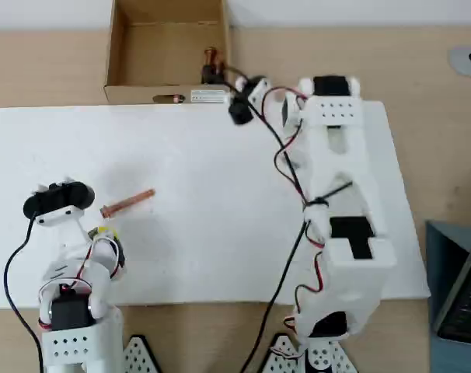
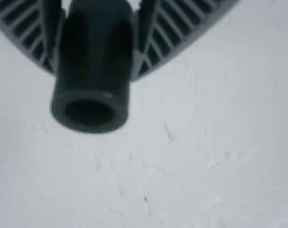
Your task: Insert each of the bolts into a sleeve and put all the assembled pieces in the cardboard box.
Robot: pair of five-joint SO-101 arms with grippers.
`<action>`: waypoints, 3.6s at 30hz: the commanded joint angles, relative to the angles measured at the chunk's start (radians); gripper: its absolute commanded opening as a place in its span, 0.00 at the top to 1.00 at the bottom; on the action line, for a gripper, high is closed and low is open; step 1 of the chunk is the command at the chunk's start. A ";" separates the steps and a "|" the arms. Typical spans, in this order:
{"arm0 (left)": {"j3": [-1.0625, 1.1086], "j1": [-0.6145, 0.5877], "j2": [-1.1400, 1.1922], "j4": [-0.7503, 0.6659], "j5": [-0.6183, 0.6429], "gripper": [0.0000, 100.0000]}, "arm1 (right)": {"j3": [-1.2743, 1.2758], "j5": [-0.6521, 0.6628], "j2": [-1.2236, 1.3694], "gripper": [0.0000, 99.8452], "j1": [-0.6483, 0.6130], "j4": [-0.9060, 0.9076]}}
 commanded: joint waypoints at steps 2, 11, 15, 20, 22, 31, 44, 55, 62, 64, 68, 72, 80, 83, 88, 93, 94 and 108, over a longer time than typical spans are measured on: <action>-0.008 -0.002 -0.007 -0.003 -0.005 1.00 | -0.140 -0.035 -0.153 0.99 -0.018 0.123; -0.008 -0.002 -0.007 -0.003 -0.005 1.00 | -0.041 -0.121 -0.472 0.99 0.042 0.178; -0.009 -0.005 -0.007 -0.006 -0.005 0.99 | 0.143 -0.169 -0.682 0.99 0.053 0.180; -0.101 -0.005 -0.002 -0.041 -0.005 0.99 | 0.392 -0.219 -0.935 0.99 0.067 0.180; -0.163 0.000 0.001 -0.037 -0.005 1.00 | 0.479 -0.253 -1.018 0.99 0.085 0.180; -0.476 -0.002 0.312 0.041 0.015 1.00 | 0.714 -0.259 -1.210 0.99 0.205 0.164; -1.103 0.000 1.078 0.227 0.282 1.00 | 0.829 -0.265 -1.225 0.99 0.374 0.083; -1.330 0.000 1.452 0.374 0.740 1.00 | 0.894 -0.341 -1.225 0.99 0.415 0.058; -1.399 0.038 1.584 0.370 0.896 0.99 | 0.897 -0.358 -1.225 0.99 0.414 0.035; -1.416 0.077 1.626 0.370 0.928 0.99 | 0.897 -0.358 -1.225 0.99 0.414 0.026; -1.461 0.141 1.722 0.370 0.984 0.99 | 0.897 -0.358 -1.225 0.99 0.414 0.021; -1.513 0.163 1.814 0.376 0.985 0.89 | 0.897 -0.358 -1.225 0.99 0.420 0.021; -1.522 0.150 1.914 0.376 0.985 0.84 | 0.897 -0.358 -1.225 0.99 0.420 0.021; -1.522 0.130 1.939 0.376 0.985 0.84 | 0.897 -0.358 -1.225 0.99 0.420 0.023; -1.522 0.114 1.982 0.376 0.985 0.84 | 0.897 -0.356 -1.225 0.99 0.420 0.023; -1.522 0.114 2.006 0.376 0.985 0.84 | 0.898 -0.351 -1.225 0.99 0.420 0.026; -1.522 0.114 2.014 0.376 0.985 0.84 | 0.898 -0.351 -1.225 0.99 0.420 0.026; -1.527 0.052 2.130 0.347 0.984 0.84 | 0.898 -0.350 -1.225 0.99 0.418 0.029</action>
